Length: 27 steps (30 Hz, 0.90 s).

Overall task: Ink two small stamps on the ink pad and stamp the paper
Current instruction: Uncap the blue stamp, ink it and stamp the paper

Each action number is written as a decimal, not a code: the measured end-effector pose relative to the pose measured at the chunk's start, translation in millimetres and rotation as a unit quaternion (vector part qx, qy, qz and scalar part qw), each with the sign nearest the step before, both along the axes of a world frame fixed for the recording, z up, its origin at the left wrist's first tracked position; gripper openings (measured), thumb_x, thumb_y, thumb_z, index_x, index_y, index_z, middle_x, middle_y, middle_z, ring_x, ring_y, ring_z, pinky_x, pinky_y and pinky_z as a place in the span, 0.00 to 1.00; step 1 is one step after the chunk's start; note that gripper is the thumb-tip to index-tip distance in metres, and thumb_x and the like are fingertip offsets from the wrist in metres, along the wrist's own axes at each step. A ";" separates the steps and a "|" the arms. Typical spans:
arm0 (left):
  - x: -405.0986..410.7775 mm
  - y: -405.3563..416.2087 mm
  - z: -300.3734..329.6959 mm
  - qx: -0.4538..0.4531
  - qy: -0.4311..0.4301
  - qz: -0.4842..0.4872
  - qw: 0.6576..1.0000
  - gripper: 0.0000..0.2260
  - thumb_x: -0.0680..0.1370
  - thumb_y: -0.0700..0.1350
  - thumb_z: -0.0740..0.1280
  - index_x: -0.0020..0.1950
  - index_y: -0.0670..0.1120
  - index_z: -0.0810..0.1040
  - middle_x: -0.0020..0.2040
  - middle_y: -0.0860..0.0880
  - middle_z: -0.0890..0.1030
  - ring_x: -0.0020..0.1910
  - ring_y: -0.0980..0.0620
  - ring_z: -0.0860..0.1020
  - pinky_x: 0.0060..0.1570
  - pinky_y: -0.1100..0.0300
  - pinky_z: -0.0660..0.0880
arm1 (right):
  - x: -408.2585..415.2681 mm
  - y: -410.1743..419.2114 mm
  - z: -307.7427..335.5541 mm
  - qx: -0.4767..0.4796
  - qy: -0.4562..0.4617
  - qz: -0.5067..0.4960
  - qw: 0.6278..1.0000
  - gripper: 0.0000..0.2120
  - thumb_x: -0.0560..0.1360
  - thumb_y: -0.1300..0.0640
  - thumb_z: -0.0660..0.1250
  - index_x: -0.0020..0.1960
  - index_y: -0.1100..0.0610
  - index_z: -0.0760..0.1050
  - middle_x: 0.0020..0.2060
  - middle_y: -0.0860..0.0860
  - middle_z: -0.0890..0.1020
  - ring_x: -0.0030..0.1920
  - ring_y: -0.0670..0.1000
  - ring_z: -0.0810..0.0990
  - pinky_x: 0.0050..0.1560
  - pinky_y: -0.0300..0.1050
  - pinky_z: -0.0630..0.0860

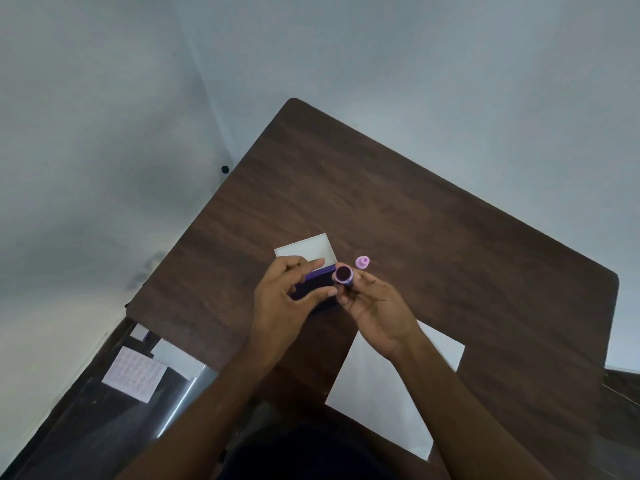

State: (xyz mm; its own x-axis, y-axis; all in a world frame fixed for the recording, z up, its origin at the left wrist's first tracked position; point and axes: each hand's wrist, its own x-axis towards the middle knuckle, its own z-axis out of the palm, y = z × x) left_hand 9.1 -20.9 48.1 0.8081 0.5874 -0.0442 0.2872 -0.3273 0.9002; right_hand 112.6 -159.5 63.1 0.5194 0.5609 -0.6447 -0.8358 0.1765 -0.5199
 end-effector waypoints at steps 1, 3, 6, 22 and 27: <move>4.0 -3.7 4.1 -0.004 -0.009 -0.013 1.000 0.24 0.67 0.59 0.73 0.62 0.60 0.77 0.54 0.65 0.73 0.56 0.67 0.74 0.46 0.75 0.74 | -0.2 -0.3 0.0 0.013 0.010 -0.002 1.000 0.13 0.78 0.62 0.61 0.60 0.65 0.77 0.57 0.62 0.80 0.53 0.57 0.81 0.51 0.47 0.80; 12.5 -10.7 9.4 0.000 -0.027 -0.033 0.999 0.24 0.67 0.56 0.75 0.61 0.62 0.75 0.52 0.66 0.73 0.55 0.69 0.73 0.46 0.76 0.72 | 0.5 -2.4 0.6 0.034 0.021 -0.001 0.999 0.13 0.78 0.62 0.61 0.60 0.65 0.77 0.58 0.62 0.80 0.54 0.58 0.80 0.51 0.47 0.80; 18.5 -16.4 11.4 0.022 -0.040 -0.042 0.998 0.20 0.68 0.51 0.77 0.59 0.54 0.81 0.50 0.61 0.77 0.53 0.64 0.75 0.45 0.74 0.73 | 0.3 -5.4 0.9 0.061 0.026 0.008 0.998 0.14 0.79 0.61 0.60 0.60 0.64 0.77 0.58 0.61 0.80 0.57 0.58 0.79 0.55 0.49 0.79; 17.3 -22.9 26.4 0.025 -0.058 0.007 0.998 0.18 0.65 0.47 0.80 0.53 0.54 0.80 0.49 0.63 0.76 0.49 0.59 0.77 0.51 0.60 0.77 | -10.9 -6.6 -12.0 0.142 0.055 0.006 0.988 0.19 0.75 0.61 0.64 0.64 0.67 0.71 0.58 0.63 0.77 0.56 0.58 0.78 0.59 0.54 0.76; 11.7 -19.7 5.9 0.005 -0.039 0.010 0.999 0.20 0.66 0.55 0.77 0.55 0.59 0.76 0.51 0.64 0.75 0.48 0.62 0.77 0.48 0.77 0.72 | -2.1 -11.2 -20.0 0.101 -0.007 0.063 0.993 0.17 0.78 0.59 0.62 0.64 0.67 0.72 0.53 0.61 0.79 0.50 0.55 0.78 0.56 0.51 0.77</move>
State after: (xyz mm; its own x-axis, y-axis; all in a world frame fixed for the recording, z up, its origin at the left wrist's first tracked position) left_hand 20.8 -40.6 54.0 0.7967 0.6039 0.0246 0.2227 -0.3311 0.9170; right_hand 110.5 -170.7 43.1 0.4447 0.7394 -0.5054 -0.8510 0.1728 -0.4959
